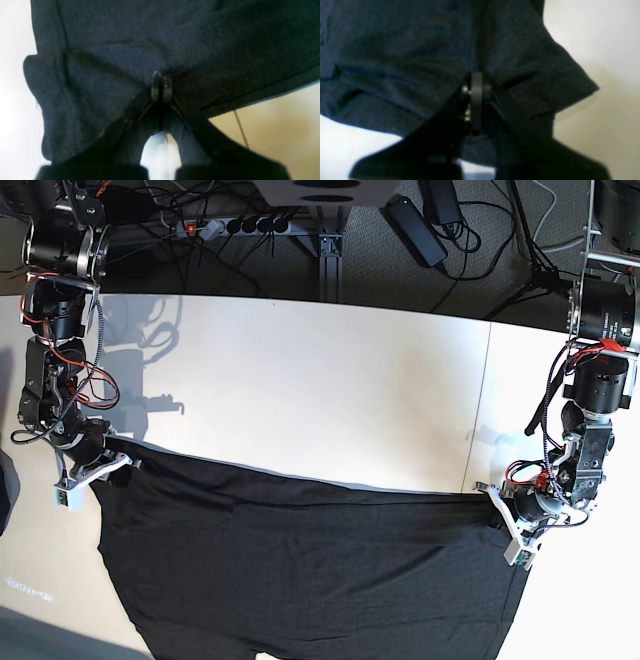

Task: Fold the T-shirt properly
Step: 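Lower the shirt edge and drag it back, flattening the shirt, then lay the shirt flat and release it with both grippers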

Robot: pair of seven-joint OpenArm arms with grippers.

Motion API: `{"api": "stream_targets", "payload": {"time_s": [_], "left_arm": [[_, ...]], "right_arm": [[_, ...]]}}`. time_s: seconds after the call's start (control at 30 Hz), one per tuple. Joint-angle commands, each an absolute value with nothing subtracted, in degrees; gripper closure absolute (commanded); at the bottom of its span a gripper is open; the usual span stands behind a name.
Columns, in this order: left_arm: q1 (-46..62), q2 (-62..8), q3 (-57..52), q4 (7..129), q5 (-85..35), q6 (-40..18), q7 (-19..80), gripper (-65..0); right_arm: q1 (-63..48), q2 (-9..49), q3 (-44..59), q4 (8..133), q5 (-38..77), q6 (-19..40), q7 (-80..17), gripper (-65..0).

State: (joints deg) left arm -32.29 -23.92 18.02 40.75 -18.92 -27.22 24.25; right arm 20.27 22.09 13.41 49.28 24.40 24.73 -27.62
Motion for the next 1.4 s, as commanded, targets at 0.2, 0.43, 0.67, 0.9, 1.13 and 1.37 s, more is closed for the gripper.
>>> {"api": "stream_targets", "payload": {"time_s": [0.2, 0.43, 0.67, 0.9, 1.13, 1.37], "left_arm": [[-33.0, -25.0, 17.8, 42.0, -19.0, -26.2, 24.3, 0.0], [-26.3, -27.0, 17.7, 50.9, -19.5, -26.2, 24.3, 0.0], [-19.7, -29.9, 17.5, 62.1, -24.7, -26.2, 29.5, 0.0], [-15.0, -30.8, 16.2, 64.3, -24.8, -26.2, 31.0, 0.0], [-6.5, -30.8, 9.8, 69.9, -24.8, -26.2, 31.2, 0.0], [3.4, -30.8, 4.2, 80.3, -24.8, -26.2, 31.4, 0.0]], "right_arm": [[20.4, 23.0, 13.5, 49.7, 23.4, 27.7, -32.9, 0.0], [19.4, 23.2, 13.6, 51.0, 29.6, 27.7, -41.0, 0.0], [9.9, 23.1, 13.6, 63.5, 30.3, 27.7, -41.0, 0.0], [-0.1, 23.1, 13.7, 74.7, 30.7, 27.7, -41.0, 0.0], [-7.5, 23.1, 14.7, 80.8, 30.7, 27.7, -41.0, 0.0], [-13.8, 23.1, 16.9, 85.8, 33.3, 27.7, -41.0, 0.0]]}}
